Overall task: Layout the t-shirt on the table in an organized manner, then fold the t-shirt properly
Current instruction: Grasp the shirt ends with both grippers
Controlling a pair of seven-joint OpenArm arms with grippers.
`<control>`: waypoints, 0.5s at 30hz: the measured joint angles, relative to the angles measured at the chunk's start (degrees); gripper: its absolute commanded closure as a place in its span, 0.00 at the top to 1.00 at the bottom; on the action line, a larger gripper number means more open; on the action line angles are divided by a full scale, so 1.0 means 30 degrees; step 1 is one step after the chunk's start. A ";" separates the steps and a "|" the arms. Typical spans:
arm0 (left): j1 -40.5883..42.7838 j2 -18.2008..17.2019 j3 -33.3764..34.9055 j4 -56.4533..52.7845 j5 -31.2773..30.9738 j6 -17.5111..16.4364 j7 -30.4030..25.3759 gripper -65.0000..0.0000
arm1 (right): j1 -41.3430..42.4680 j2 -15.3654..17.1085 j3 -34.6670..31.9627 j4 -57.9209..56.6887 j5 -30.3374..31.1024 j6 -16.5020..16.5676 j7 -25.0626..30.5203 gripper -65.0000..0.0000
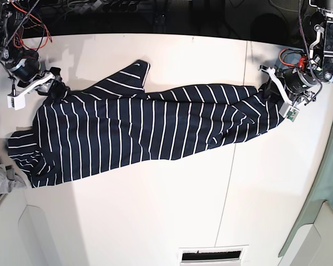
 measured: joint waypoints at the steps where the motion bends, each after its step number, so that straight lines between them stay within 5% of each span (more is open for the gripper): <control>1: 0.0000 0.0029 0.0000 0.0000 -0.0007 0.0007 0.0000 0.16 | 0.0007 -0.0073 0.0000 0.0000 0.0000 0.0022 -0.0015 0.47; 3: 0.0000 0.0073 0.0000 0.0000 -0.0029 0.0000 -0.0211 0.00 | 0.0102 -0.0153 0.0000 -0.0036 -0.0022 0.0022 -0.0087 0.26; 5: 0.0000 0.0066 0.0000 0.0000 -0.0036 0.0000 -0.0219 0.00 | 0.0364 -0.0211 0.0000 -0.0044 0.0007 0.0029 -0.0066 0.01; 9: 0.0328 0.0058 -0.0007 0.0648 -0.0226 0.0146 0.0051 0.00 | 0.0576 -0.0197 0.0073 0.0211 0.0000 0.0750 0.0131 0.00; 15: 0.1749 0.0124 -0.0299 0.5668 -0.1341 0.0721 0.0117 0.00 | -0.0204 -0.0262 0.1887 0.2907 0.0248 0.0896 -0.2244 0.00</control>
